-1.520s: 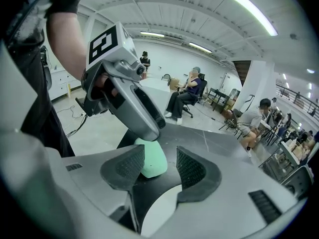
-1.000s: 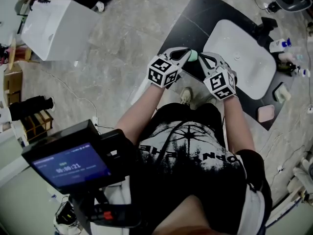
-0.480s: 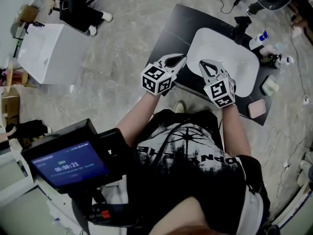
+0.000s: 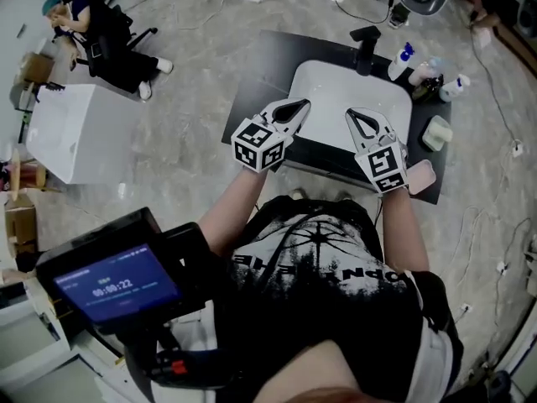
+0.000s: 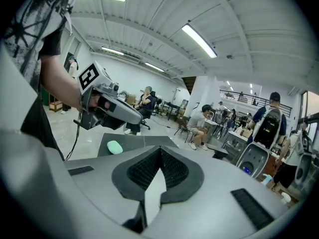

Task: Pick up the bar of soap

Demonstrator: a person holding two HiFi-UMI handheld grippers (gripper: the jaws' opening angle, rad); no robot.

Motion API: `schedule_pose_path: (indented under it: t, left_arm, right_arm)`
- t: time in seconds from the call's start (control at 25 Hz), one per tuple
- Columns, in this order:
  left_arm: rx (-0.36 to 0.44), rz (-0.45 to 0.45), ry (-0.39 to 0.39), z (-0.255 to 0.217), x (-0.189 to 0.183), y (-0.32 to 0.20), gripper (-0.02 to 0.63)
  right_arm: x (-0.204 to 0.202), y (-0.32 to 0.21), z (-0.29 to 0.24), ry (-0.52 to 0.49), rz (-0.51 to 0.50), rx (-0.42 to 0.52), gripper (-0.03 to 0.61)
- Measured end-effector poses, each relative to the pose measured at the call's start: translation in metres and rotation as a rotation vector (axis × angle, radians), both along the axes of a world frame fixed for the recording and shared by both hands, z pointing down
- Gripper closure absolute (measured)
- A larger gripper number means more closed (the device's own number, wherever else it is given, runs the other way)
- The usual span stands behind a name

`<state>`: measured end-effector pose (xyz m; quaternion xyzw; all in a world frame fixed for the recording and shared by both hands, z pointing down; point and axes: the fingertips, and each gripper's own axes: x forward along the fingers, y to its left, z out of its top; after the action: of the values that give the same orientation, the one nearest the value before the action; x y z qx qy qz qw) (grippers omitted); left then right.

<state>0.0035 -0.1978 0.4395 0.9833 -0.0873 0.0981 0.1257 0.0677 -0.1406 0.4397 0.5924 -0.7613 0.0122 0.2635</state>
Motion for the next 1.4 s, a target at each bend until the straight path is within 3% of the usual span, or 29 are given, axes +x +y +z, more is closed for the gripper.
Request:
schedule_pose_path:
  t: [0.8, 1.4]
  left_arm:
    - [0.004, 0.217, 0.039, -0.006, 0.174, 0.098, 0.601]
    - [0.008, 0.278, 0.034, -0.018, 0.198, 0.113, 0.603]
  right_arm:
    - [0.176, 0.121, -0.009, -0.074, 0.285, 0.059, 0.563]
    - [0.192, 0.136, -0.018, -0.07, 0.324, 0.064, 0.564]
